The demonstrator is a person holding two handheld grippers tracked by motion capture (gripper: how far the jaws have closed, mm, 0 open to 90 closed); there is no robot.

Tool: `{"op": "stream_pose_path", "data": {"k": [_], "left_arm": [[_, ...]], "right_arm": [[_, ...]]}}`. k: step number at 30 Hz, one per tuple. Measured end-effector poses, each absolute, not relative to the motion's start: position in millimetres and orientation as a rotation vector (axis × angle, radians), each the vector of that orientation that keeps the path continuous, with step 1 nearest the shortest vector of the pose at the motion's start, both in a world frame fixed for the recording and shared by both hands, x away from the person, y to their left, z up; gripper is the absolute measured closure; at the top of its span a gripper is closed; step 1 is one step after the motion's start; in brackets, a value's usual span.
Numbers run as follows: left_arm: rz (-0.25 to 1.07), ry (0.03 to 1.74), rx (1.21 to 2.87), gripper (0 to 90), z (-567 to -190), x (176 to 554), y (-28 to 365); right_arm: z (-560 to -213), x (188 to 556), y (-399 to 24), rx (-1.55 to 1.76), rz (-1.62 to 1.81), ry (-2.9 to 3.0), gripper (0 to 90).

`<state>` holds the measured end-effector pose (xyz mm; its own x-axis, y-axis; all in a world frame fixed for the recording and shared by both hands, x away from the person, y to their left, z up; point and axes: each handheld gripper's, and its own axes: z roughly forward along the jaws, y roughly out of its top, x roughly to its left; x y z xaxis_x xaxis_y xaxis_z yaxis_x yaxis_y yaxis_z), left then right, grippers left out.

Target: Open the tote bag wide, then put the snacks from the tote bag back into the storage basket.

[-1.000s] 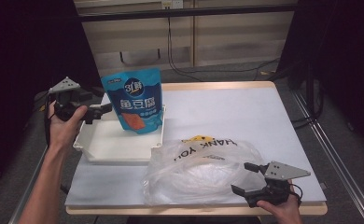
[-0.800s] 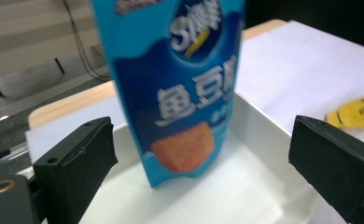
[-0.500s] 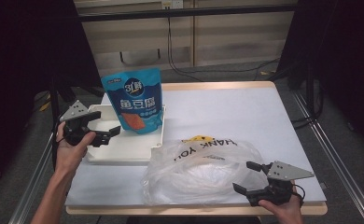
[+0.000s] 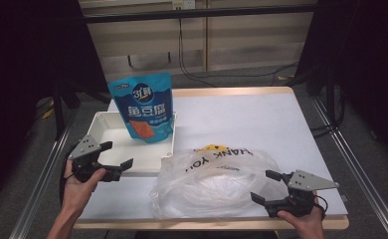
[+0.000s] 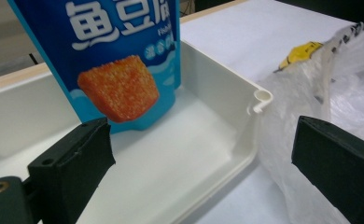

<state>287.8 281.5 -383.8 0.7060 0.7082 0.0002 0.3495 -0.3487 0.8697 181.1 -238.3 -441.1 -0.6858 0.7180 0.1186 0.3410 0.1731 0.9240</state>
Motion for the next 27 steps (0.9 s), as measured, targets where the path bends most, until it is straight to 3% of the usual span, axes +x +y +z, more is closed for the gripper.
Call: {"op": "stream_pose_path", "data": {"k": [19, 27], "left_arm": [[0.389, 0.851, 1.947, 4.2, -430.8, 243.4, 273.7], [0.457, 0.857, 1.92, 4.2, -442.0, 222.1, 269.3]], "right_arm": [[-439.2, 178.4, -244.5, 1.043, 1.503, 2.072, 12.1], [-434.3, 171.9, -256.5, 1.061, 1.495, 2.011, 12.0]]}}
